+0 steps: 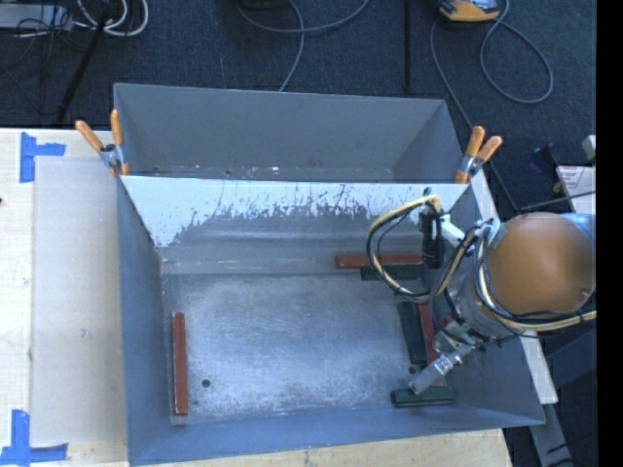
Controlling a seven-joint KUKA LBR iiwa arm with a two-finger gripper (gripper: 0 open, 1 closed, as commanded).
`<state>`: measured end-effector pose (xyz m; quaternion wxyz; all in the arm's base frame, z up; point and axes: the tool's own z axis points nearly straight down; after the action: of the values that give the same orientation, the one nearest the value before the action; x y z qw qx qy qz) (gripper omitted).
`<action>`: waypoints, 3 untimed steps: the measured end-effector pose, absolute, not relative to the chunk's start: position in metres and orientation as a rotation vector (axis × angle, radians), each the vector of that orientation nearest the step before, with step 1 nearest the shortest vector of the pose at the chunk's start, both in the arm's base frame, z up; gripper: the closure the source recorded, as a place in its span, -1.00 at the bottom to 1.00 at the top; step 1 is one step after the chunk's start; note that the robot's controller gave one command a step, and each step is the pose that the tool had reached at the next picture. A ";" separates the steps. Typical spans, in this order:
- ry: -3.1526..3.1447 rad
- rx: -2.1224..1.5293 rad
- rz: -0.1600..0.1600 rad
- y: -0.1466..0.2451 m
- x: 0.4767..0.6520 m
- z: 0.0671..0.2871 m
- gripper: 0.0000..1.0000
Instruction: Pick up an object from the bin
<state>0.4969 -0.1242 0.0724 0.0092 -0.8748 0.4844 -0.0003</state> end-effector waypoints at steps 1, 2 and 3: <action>1.519 -2.729 -0.005 -0.125 0.497 0.073 1.00; 1.514 -2.737 0.007 -0.142 0.491 0.106 1.00; 1.523 -2.744 0.005 -0.080 0.497 0.136 1.00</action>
Offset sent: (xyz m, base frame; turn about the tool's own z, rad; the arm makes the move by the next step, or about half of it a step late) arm 0.0000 0.0000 0.0000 0.0000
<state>0.4968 -0.0798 0.1359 0.0019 -0.8744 0.4852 0.0016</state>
